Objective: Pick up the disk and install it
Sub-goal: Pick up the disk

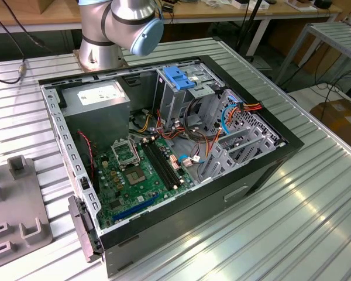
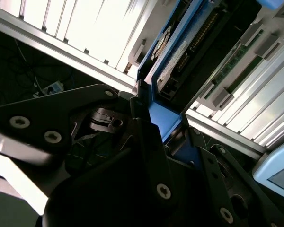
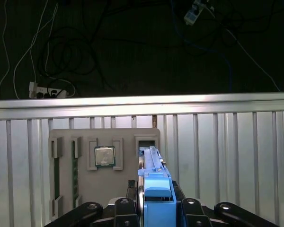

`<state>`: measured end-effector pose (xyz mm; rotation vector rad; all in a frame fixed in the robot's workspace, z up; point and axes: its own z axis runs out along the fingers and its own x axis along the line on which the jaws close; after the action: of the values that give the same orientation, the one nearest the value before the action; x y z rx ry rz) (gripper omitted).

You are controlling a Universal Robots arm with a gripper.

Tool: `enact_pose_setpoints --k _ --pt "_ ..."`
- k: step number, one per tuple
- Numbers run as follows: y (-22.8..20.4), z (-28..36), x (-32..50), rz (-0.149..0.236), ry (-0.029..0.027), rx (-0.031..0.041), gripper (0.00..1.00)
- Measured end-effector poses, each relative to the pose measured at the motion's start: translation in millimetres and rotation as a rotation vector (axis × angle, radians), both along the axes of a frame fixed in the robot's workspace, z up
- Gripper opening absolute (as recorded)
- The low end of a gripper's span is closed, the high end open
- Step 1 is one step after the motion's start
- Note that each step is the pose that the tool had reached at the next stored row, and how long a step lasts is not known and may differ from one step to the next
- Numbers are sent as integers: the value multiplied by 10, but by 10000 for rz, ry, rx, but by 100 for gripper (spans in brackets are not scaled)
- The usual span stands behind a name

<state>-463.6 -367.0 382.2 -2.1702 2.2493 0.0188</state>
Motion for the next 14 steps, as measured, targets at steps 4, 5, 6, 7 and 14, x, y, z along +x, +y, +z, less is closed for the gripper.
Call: enact_pose_setpoints --k 4,5,6,7,14 --pt "0 36 0 0 0 6 37" --pt "0 40 0 0 0 8 37" --pt "0 45 0 0 1 8 37" --pt "0 49 0 0 0 8 37" --pt "0 93 0 0 0 16 37"
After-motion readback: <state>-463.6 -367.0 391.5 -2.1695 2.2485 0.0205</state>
